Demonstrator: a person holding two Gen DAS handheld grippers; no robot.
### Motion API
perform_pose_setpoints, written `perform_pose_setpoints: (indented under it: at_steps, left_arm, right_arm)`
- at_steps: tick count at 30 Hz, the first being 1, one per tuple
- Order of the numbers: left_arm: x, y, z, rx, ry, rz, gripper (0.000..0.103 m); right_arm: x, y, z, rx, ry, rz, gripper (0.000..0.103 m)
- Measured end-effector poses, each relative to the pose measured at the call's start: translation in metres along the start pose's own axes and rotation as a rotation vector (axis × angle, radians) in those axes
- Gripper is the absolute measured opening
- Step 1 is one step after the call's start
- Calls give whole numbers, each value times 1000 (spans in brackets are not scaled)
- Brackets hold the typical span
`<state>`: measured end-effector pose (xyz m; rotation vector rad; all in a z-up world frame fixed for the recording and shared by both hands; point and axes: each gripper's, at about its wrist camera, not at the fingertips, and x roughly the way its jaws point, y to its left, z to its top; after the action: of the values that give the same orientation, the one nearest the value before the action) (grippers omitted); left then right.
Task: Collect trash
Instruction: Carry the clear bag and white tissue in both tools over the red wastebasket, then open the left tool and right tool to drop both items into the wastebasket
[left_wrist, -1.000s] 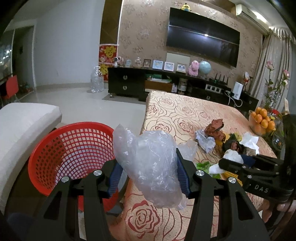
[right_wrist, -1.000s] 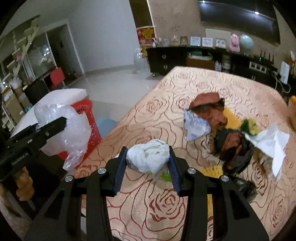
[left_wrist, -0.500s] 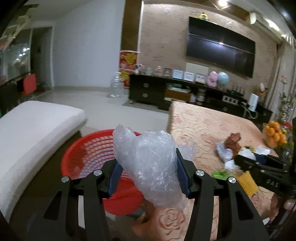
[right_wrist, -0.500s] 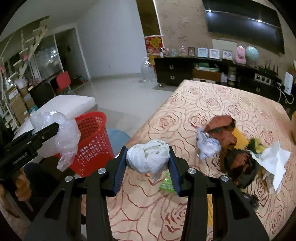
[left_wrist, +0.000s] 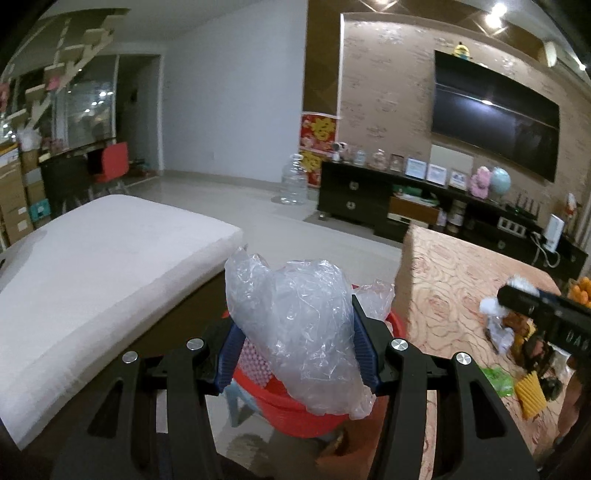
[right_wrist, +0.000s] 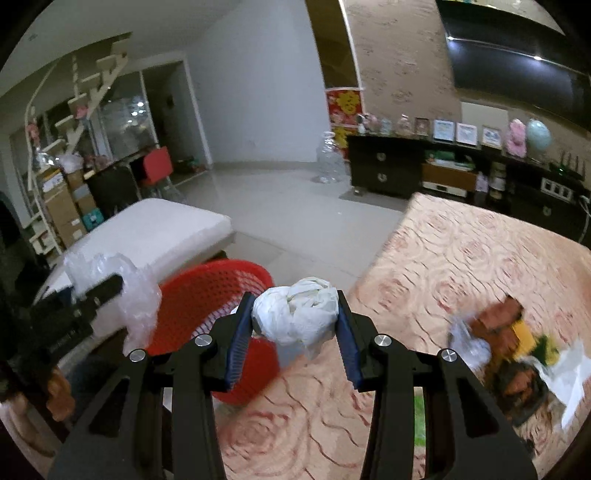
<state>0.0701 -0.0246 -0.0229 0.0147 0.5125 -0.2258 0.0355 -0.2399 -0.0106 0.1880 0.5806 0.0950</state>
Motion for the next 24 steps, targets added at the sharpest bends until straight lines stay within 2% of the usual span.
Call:
perform_pose_setpoints:
  at_steps: [8,12,24]
  left_arm:
    - [6,18,5,-30,5,65,50]
    - [17,17,6,-27,18,97,50]
    - [47,14,8,3,52,127,50]
  right_arm:
    - [20,31,35,-55,-16,97,41]
    - [29,33,33,-48,-13,135,41]
    - [65,42,31,-46,44,149,41]
